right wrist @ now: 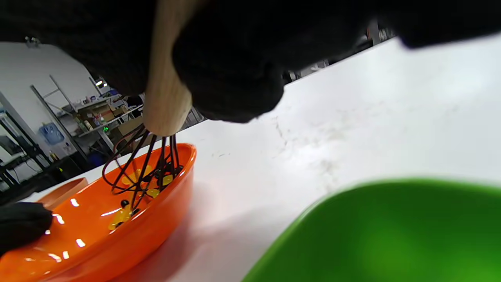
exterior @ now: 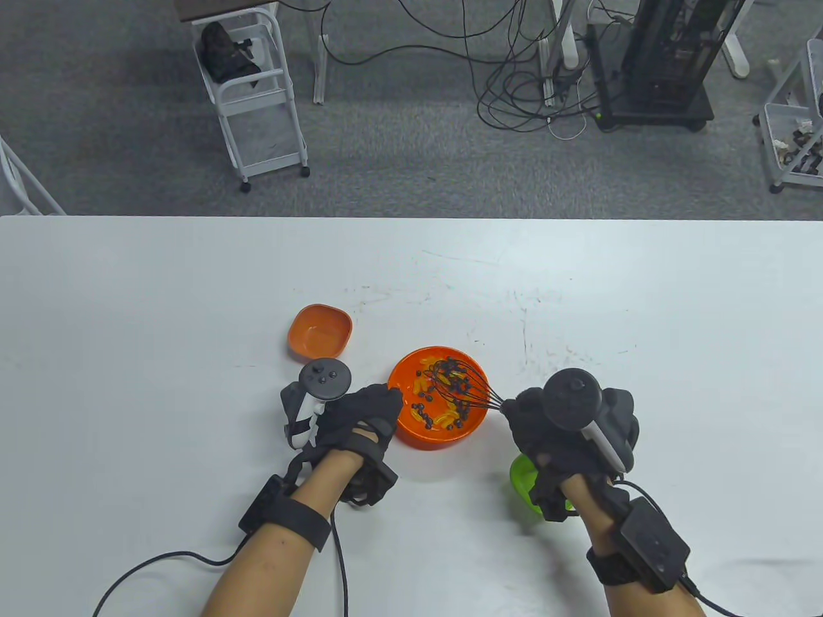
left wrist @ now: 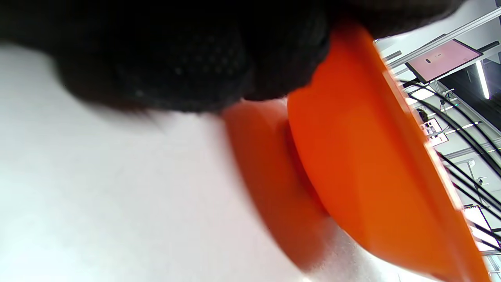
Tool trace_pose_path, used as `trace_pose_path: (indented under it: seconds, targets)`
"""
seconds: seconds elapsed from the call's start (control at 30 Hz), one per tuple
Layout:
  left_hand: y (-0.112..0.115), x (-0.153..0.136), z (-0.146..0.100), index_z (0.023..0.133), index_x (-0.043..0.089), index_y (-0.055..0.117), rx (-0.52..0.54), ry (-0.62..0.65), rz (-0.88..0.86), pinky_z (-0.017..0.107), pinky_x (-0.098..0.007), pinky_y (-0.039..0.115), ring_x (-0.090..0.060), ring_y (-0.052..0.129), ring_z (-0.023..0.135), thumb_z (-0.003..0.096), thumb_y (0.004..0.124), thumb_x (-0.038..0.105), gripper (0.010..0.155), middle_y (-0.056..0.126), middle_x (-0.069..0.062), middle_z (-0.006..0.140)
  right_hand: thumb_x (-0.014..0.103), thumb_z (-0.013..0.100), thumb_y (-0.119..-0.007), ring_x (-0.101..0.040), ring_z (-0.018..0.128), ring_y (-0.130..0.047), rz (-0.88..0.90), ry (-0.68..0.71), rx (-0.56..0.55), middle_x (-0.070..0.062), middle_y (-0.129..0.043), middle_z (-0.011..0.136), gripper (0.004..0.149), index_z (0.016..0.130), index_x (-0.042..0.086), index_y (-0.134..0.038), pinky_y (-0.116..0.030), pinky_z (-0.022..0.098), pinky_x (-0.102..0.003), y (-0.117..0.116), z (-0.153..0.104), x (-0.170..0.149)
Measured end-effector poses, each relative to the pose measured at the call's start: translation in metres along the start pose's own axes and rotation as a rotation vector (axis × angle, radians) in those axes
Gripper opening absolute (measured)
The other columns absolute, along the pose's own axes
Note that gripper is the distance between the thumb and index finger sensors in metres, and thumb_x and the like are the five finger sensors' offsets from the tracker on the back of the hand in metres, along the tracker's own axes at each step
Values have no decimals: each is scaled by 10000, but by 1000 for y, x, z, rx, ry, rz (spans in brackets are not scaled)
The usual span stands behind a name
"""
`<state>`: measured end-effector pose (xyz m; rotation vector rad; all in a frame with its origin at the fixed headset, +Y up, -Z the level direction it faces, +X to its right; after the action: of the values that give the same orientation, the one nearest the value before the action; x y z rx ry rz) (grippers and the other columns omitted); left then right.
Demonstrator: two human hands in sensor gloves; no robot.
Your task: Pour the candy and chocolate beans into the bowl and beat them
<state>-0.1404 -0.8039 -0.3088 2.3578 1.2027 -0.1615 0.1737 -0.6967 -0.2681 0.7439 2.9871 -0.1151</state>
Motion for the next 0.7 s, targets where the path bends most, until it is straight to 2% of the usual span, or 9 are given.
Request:
trace_pose_path:
  seconds: [0.3, 0.47, 0.57, 0.7]
  targets:
    - [-1, -3, 1, 677, 205, 836, -8, -16, -33, 142, -319, 898, -168, 1013, 272, 491, 644, 615, 490, 992, 86, 465, 516, 471, -819, -185, 4, -907, 7, 103, 81, -42, -1039, 367, 526, 778, 107, -943, -891, 6, -395, -13, -5, 16]
    - [-1, -3, 1, 675, 200, 838, 1, -20, -25, 143, -319, 899, -166, 1013, 271, 491, 646, 616, 495, 993, 85, 464, 511, 449, -885, -208, 14, -912, -75, 134, 117, -62, -1052, 373, 509, 767, 121, -968, -891, 22, -412, 3, -13, 23]
    - [0, -2, 1, 676, 202, 839, -3, -15, -18, 147, -322, 897, -170, 1010, 276, 491, 647, 617, 494, 993, 67, 467, 498, 436, -915, -219, 19, -913, -137, 113, 61, -76, -1058, 375, 499, 762, 125, -976, -889, 28, -420, 19, -18, 22]
    - [0, -1, 1, 673, 203, 841, -5, -11, -13, 148, -325, 896, -173, 1010, 275, 489, 659, 620, 491, 993, 85, 461, 495, 442, -895, -215, 17, -911, -221, 90, -36, -72, -1054, 374, 504, 766, 117, -971, -889, 26, -419, 20, -21, 25]
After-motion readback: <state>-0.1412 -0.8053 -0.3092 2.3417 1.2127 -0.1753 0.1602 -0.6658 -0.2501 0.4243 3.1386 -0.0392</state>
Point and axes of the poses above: the tracker on the back of each hand, its own x axis roughly to the thumb side, its own z axis roughly from the wrist to the fingertips, y = z × x, the point moved 2 cm from there along z, roughly from the wrist to the fingertips
